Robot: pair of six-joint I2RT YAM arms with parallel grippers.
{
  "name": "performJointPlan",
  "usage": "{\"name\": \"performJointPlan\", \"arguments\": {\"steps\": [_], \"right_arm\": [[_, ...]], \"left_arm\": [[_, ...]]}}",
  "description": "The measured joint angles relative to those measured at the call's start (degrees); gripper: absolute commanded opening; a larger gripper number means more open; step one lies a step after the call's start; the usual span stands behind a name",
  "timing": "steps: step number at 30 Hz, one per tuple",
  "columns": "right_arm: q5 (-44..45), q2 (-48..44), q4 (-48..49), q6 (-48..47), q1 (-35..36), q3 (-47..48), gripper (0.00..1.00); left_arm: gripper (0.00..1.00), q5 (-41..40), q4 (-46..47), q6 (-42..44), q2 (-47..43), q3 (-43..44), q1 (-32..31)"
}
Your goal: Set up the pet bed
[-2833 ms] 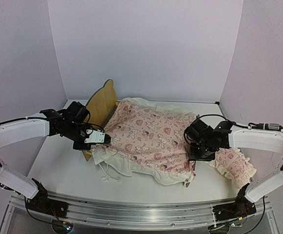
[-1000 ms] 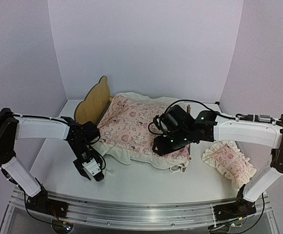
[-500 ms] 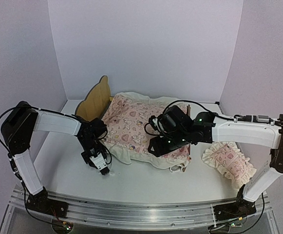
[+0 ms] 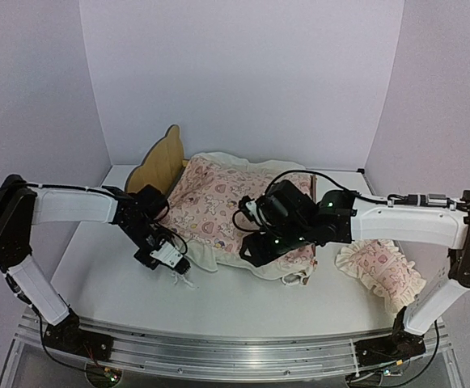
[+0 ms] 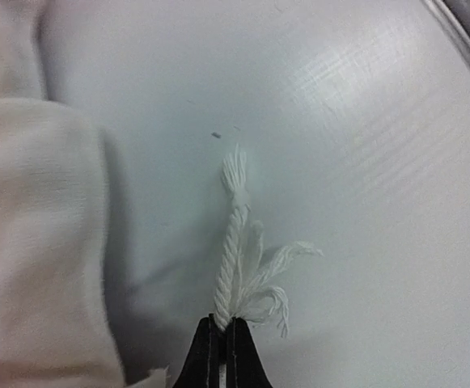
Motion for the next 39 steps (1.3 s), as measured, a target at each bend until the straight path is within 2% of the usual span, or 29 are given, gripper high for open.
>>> {"name": "performJointPlan", "arguments": {"steps": [5,10,16,19,23,27,31,39], "right_arm": [[3.8,1.0,2.4,3.0,1.2,-1.0,0.44],[-1.7,6.3,7.6,3.6,0.8,-2.1,0.44],[-11.4,10.9,23.9,3.4,1.0,-7.1,0.38],[-11.8,10.9,31.7,0.9,2.1,-9.5,0.38],[-10.1,11.0,41.2,-5.1,6.2,-10.6,0.35],[-8.7,13.8,52.8,-8.8,10.8,-10.9,0.33],[-7.3,20.4,62.8,-10.5,11.8,-10.8,0.32],[-0.5,28.8,71.7,-14.2,10.8,-8.7,0.3]], "left_arm": [[0.0,7.1,0.6,-19.7,-12.6,-1.1,0.4],[0.0,10.0,1.0,-36.8,-21.4,-5.4,0.9],[0.0,14.8,4.6,-61.6,-26.3,-9.1,2.7],[0.0,17.5,7.8,-73.6,-28.5,-10.9,4.6],[0.0,20.4,10.7,-84.8,-30.5,-14.0,5.7],[0.0,22.9,13.4,-91.0,-31.8,-16.6,6.6],[0.0,24.8,15.7,-94.0,-32.1,-18.1,6.8],[0.0,26.9,18.2,-95.5,-33.6,-20.9,6.8]]}}
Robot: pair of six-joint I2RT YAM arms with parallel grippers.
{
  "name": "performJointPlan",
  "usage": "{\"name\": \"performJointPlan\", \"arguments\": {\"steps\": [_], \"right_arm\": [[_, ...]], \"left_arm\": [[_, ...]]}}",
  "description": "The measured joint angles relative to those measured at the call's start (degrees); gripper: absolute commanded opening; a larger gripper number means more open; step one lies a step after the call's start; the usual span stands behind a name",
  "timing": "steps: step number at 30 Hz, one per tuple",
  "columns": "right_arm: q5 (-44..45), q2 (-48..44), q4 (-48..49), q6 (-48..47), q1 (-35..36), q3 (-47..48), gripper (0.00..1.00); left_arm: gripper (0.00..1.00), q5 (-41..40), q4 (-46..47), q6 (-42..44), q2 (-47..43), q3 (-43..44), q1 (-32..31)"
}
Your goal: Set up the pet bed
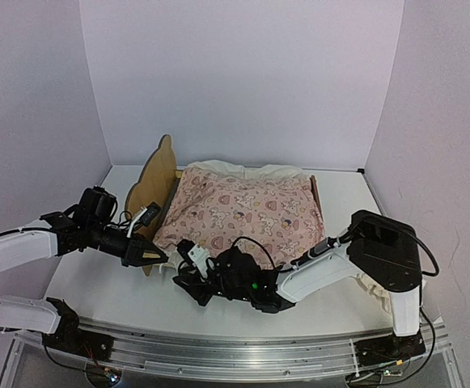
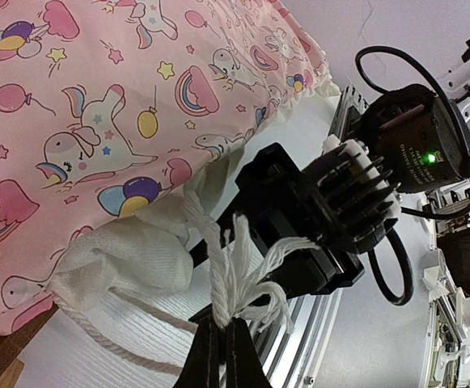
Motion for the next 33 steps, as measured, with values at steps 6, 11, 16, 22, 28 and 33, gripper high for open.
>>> {"name": "performJointPlan", "arguments": {"steps": [6,11,16,22,28,33], "right_arm": [[3.1,3.5,5.4,-2.2,0.0,4.7,0.21],[3.4,6.8,7.4,-2.6,0.1,7.6,0.0],[3.8,6.3,9.2,-0.8,0.2,5.7,0.0],[2.6,3.7,10.3,4.2,0.3,1.7,0.0],[2.5,3.7,9.0,9.0,0.2,0.9,0.0],[2.0,3.6,8.7,10.7,0.2,0.7,0.0]], "left_arm": [[0.0,0.6,0.4,-0.2,-0.2,0.0,0.0],[0.0,0.0,0.4,-0.3,-0.2,0.0,0.2],[0.01,-2.5,0.1,-1.8,-1.1,0.0,0.2],[0.21,-0.4,-0.7,-0.6,-1.3,0.0,-0.3],[0.57,11.3,-7.0,18.3,-1.3,3.6,-0.2],[0.44,12.2,-19.6,45.1,-1.7,8.0,-0.2]]}}
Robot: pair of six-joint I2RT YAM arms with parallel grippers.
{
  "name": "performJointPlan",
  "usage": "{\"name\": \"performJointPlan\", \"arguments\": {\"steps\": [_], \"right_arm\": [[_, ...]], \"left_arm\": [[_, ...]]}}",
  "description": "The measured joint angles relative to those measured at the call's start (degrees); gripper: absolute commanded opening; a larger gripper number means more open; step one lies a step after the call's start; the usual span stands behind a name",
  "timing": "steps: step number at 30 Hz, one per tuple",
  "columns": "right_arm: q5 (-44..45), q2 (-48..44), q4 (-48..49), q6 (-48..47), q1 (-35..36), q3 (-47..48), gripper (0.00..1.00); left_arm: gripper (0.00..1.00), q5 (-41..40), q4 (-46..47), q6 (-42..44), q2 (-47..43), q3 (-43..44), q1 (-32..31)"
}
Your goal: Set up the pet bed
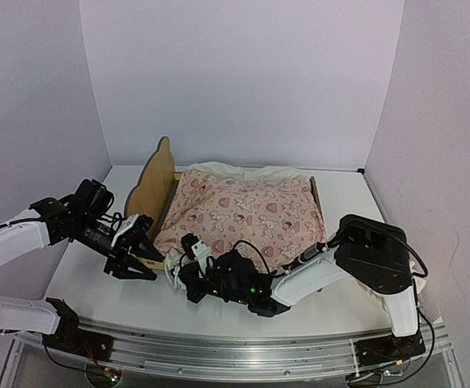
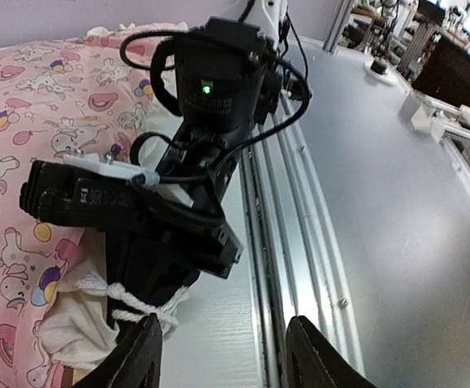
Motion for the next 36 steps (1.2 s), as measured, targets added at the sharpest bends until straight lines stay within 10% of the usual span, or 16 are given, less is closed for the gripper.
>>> {"name": "performJointPlan", "arguments": {"steps": [36], "right_arm": [[-8.1,0.0,-5.5,-2.4,0.0,1.8,0.0]], "left_arm": [[0.33,-18.0,17.9,45.3,5.3,-11.1,-5.0]]}}
